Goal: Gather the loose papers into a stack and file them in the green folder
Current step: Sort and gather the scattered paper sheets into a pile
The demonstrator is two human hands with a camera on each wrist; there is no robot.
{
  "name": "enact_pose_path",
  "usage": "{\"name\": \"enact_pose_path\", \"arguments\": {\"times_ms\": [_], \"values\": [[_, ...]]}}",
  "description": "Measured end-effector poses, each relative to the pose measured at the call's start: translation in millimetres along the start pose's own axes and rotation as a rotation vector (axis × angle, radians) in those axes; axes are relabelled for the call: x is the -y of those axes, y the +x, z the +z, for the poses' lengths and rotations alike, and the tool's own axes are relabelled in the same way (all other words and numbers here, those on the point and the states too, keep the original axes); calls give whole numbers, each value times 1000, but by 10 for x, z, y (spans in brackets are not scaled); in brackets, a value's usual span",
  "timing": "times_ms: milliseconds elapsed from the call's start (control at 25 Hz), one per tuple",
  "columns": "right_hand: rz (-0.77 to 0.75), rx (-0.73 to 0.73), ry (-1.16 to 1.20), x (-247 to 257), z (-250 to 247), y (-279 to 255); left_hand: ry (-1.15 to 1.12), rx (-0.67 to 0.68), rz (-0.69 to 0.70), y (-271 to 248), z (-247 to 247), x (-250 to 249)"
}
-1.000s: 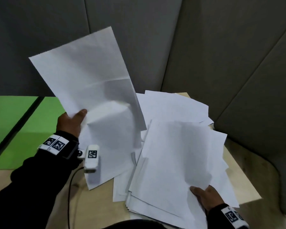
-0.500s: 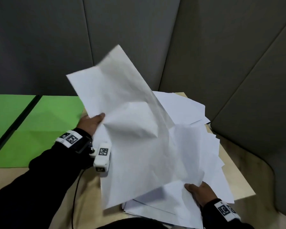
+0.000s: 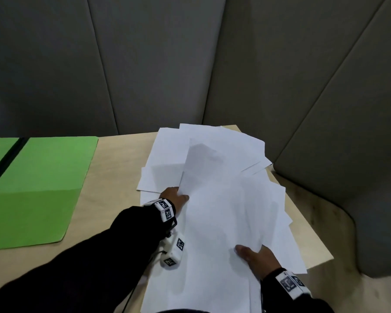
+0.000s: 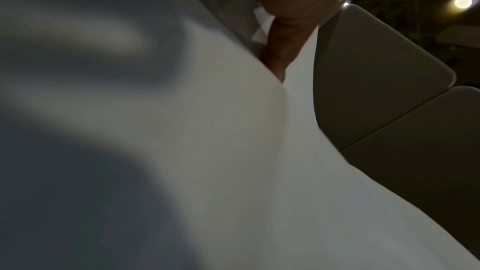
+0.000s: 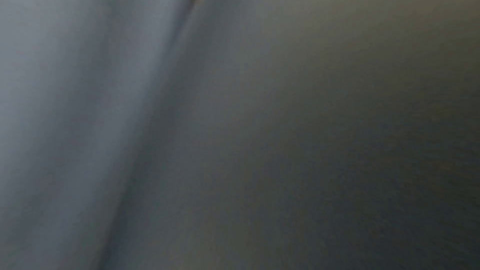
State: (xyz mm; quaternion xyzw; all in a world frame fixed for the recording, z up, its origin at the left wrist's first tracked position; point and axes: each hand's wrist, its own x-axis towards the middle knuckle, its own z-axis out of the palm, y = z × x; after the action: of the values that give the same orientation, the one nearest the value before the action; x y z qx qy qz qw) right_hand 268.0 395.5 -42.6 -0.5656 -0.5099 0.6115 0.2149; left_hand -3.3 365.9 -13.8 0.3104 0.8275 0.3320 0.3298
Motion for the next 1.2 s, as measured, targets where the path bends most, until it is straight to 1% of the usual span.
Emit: {"name": "enact_pose_path", "arguments": {"times_ms": [160, 240, 280, 320, 360, 440, 480, 520, 640, 720, 800, 920, 1000, 1080, 1200], "values": [[2, -30, -13, -45, -5, -21, 99, 35, 42, 55, 113, -30], [-31, -19, 26, 5, -1, -74, 87, 12, 39, 101, 97, 20], [-57, -6, 54, 44, -8, -106, 15, -20, 29, 112, 70, 56], [-84, 9, 94, 88, -8, -140, -102, -29, 9, 120, 31, 91], [-109, 18, 141, 126, -13, -171, -268, -13, -6, 117, -17, 125], [-154, 23, 211, 227, -14, -212, -611, 88, 6, 71, -127, 113], [-172, 27, 223, 292, 0, -225, -737, 132, 51, 26, -193, 65], [-200, 22, 219, 370, 10, -241, -796, 132, 128, -28, -263, 0], [-363, -52, 152, 642, 39, -292, -794, -5, 351, -228, -506, -276], [-456, -81, 140, 787, 44, -312, -856, -50, 465, -396, -626, -452], [-523, -106, 172, 890, 58, -334, -897, -72, 529, -530, -695, -545], [-582, -56, 296, 1053, 93, -480, -857, -68, 591, -707, -762, -554], [-656, -17, 393, 1139, 73, -567, -848, -42, 632, -809, -815, -562], [-724, -20, 433, 1208, 8, -615, -847, -2, 698, -883, -869, -584], [-797, -71, 448, 1319, -72, -692, -795, 50, 782, -987, -895, -671]]}}
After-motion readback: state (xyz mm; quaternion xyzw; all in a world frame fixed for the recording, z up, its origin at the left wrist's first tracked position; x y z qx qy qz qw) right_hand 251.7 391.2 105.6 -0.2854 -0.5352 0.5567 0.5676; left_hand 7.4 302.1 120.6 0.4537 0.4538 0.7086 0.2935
